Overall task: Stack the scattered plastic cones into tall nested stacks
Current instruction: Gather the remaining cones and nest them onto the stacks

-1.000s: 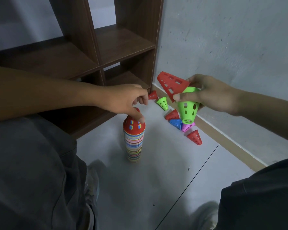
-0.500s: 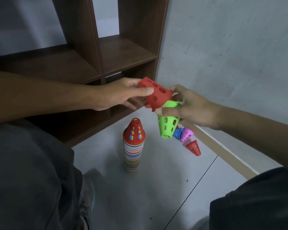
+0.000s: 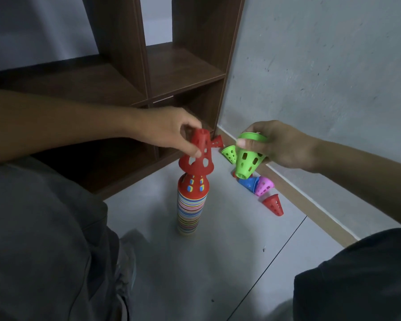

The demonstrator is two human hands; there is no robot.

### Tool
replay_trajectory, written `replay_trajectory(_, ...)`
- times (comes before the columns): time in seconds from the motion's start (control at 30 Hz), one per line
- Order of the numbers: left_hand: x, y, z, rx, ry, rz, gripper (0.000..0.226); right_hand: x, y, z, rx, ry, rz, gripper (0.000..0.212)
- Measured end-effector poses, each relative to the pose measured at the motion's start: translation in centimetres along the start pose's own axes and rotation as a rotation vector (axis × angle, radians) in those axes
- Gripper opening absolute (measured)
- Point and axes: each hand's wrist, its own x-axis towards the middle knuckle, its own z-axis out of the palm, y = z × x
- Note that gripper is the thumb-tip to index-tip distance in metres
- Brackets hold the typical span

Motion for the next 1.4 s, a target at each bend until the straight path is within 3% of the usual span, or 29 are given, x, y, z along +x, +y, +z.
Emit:
replay_trajectory(0.23, 0.5, 0.5, 1.2, 0.198, -0.102, 0.081, 0.04, -0.7, -0.9, 0.5, 0.395, -0.04, 0.074, 0.038)
replay_trajectory(0.5, 0.5, 2.7, 1.4, 0.278, 0.117, 0.127, 0.102, -1.1, -2.2, 0.7, 0.75, -0.051, 0.168, 0.036)
replay_trajectory(0.73, -0.1, 3.8, 1.7, 0.227, 0.262, 0.195, 0.078, -1.3, -3.6, 0.9, 0.932, -0.089, 0.199, 0.039)
replay_trajectory(0.8, -0.3, 3.7, 1.6, 0.212, 0.281, 0.192, 0.067, -1.4, -4.0, 1.1, 0.866, -0.081, 0.189, 0.038)
replay_trajectory(0.87, -0.4, 3.5, 1.5, 0.168, 0.273, 0.171, 0.056, -1.5, -4.0, 1.5, 0.641, -0.057, 0.146, 0.042)
replay_trajectory(1.03, -0.6, 2.2, 1.3, 0.124, 0.105, 0.055, 0.039, -1.3, -4.1, 1.8, 0.264, 0.081, 0.077, 0.055)
replay_trajectory(1.23, -0.6, 0.2, 1.9, 0.242, -0.065, -0.028, 0.05, -2.0, -4.2, 1.3, 0.166, 0.162, 0.071, 0.057)
replay_trajectory(1.4, -0.3, 1.2, 1.8, 0.339, -0.031, 0.034, 0.053, -2.2, -4.8, 0.5, 0.223, 0.211, 0.089, 0.045)
